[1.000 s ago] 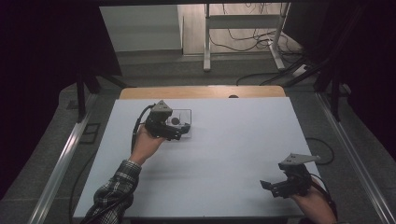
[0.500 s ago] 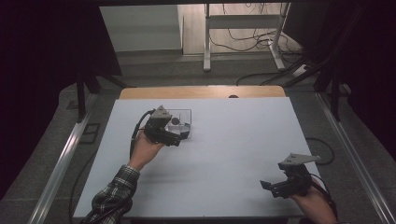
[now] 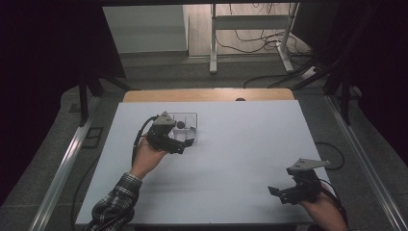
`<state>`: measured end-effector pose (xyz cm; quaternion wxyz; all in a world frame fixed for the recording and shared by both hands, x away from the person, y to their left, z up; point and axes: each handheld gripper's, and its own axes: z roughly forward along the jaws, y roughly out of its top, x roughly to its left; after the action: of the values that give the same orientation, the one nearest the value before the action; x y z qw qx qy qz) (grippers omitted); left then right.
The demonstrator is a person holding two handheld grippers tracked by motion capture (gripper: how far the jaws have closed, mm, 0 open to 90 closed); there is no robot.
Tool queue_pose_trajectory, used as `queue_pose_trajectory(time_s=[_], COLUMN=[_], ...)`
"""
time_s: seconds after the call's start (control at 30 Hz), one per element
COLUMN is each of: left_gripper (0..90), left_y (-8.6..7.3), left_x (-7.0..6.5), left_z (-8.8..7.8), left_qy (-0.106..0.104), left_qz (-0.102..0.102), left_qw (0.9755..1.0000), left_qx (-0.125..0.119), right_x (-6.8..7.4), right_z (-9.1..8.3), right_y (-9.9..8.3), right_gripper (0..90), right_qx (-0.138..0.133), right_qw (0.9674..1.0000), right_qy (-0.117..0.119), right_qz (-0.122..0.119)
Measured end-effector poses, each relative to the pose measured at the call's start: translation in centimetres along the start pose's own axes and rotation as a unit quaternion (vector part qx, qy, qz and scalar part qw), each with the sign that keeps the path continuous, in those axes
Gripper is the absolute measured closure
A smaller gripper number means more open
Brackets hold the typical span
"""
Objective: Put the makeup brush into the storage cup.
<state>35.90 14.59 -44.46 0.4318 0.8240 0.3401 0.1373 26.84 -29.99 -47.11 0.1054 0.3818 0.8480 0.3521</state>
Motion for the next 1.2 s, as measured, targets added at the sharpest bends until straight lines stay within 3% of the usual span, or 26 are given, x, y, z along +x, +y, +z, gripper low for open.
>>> queue_pose_trajectory(time_s=[1.2], left_gripper=[1.2], left_y=[-2.3], left_x=[-1.0], left_z=[-1.4], left_qy=[0.001], left_qz=[0.007], left_qw=[0.9999], left_qx=[0.01], right_x=[0.2], right_z=[0.0], right_y=[0.0], right_gripper=[0.0], right_qx=[0.004], right_qw=[0.9999], right_qy=[-0.005], right_qz=[-0.009])
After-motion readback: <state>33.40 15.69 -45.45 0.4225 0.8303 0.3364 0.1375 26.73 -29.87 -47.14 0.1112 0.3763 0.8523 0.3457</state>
